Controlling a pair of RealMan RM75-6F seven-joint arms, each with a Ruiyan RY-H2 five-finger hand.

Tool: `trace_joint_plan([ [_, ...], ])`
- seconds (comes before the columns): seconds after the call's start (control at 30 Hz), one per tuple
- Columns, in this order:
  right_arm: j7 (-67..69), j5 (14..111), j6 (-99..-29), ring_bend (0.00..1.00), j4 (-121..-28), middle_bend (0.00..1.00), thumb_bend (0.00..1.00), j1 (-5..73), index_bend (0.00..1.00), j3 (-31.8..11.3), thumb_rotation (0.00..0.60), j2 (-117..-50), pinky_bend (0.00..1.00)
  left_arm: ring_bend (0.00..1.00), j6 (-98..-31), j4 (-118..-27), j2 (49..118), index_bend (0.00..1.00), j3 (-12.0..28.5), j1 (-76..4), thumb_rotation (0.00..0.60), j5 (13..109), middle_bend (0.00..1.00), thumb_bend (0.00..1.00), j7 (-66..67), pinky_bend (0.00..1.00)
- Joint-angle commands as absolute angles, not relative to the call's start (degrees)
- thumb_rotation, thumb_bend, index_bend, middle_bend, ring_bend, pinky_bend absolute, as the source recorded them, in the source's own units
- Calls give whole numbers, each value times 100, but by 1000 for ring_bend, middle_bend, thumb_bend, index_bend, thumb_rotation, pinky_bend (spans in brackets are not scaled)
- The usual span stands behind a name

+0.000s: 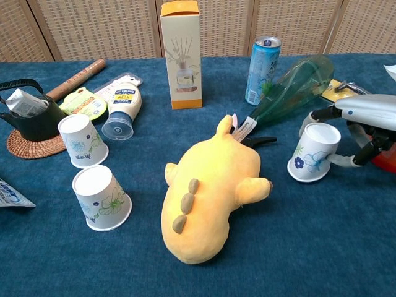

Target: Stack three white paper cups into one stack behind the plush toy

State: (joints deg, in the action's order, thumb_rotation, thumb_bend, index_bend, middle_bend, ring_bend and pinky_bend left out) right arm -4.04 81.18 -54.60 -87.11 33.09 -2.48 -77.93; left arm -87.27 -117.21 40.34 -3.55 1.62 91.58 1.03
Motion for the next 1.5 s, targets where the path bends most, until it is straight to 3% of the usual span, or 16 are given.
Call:
trace_joint_plan([
  [0.03, -575, 8076, -5456, 199, -8921, 311, 698, 3349, 330, -300, 600, -7669, 695, 0, -8728, -11724, 4031, 114, -358, 163, 600, 9168, 0, 251, 96, 164],
  [0.73, -2103, 6801, -5298, 199, -10433, 308, 662, 4169, 325, -1304, 600, -7328, 695, 0, -8792, -11722, 3915, 113, -387, 190, 600, 9256, 0, 252, -133, 164],
  [1.17, -3046, 5850, -5398, 199, -11033, 307, 657, 4941, 326, -1550, 600, -7821, 694, 0, -8786, -11697, 3879, 114, -410, 186, 600, 9325, 0, 251, -252, 164],
  [1.5, -3486, 5364, -5500, 199, -10814, 307, 657, 5562, 326, -1651, 600, -8492, 695, 0, -8746, -11692, 3887, 113, -433, 176, 600, 9355, 0, 251, -252, 165],
])
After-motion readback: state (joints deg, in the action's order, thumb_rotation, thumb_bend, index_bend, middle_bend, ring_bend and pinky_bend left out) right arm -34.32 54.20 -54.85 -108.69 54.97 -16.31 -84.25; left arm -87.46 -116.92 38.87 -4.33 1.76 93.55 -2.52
